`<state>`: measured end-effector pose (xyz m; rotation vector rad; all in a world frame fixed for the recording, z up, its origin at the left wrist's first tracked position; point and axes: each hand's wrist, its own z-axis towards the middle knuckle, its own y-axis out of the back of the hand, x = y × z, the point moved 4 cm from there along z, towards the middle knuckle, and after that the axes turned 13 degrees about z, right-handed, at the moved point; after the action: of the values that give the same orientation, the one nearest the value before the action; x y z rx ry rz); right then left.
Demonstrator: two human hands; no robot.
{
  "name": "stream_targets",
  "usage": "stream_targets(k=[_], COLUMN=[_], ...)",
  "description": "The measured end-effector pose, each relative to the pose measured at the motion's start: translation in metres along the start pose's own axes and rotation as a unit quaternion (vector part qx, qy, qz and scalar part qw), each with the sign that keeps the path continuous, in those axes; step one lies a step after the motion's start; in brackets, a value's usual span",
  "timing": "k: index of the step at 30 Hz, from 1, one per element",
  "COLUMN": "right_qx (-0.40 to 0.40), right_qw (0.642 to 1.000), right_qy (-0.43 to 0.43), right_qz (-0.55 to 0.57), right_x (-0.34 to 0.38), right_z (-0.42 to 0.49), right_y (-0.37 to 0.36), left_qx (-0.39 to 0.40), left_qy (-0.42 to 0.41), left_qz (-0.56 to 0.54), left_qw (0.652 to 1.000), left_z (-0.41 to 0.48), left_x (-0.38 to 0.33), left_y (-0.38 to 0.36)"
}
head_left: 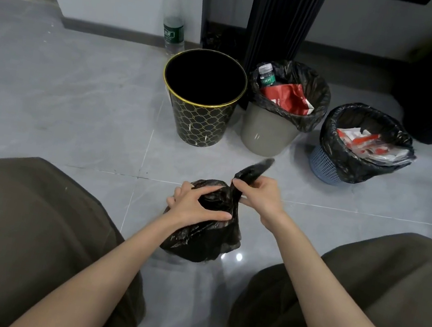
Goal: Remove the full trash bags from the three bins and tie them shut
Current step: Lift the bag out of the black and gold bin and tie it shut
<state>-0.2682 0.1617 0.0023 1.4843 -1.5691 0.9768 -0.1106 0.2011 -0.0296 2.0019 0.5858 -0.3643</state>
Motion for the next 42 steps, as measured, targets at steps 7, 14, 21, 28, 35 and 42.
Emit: stream_targets(k=[7,14,21,28,35,42], right_qx=[0.007,0.014,0.039,0.036,0.126,0.215], right_qw=[0.979,0.923,0.976,0.989,0.820,0.860], right_qy=[0.057,0.165,-0.083,-0.014,0.070,0.057], right_qz=[-0.194,-0.348,-0.197,-0.143,-0.554,-0.458], right_x=[0.019,0.039,0.027,0.014,-0.007,0.000], right_z=[-0.004,-0.006,-0.009,-0.005,-0.007,-0.015], right_y=[0.006,0.009,0.030,0.029,0.020,0.007], left_qx=[0.001,-0.003,-0.024,-0.002,-0.037,-0.053], left_qy=[-0.015,0.000,0.018,-0.003,0.013,-0.003], left_qz=[-0.025,0.041,0.072,0.091,0.079,0.070], left_qw=[1.000,0.999,0.997,0.996,0.996,0.996], left_z=[0.005,0.014,0.019,0.017,0.018,0.016], left_x=[-0.020,-0.017,-0.007,-0.006,-0.002,0.000], left_y=[-0.018,-0.027,-0.017,-0.021,-0.017,-0.015])
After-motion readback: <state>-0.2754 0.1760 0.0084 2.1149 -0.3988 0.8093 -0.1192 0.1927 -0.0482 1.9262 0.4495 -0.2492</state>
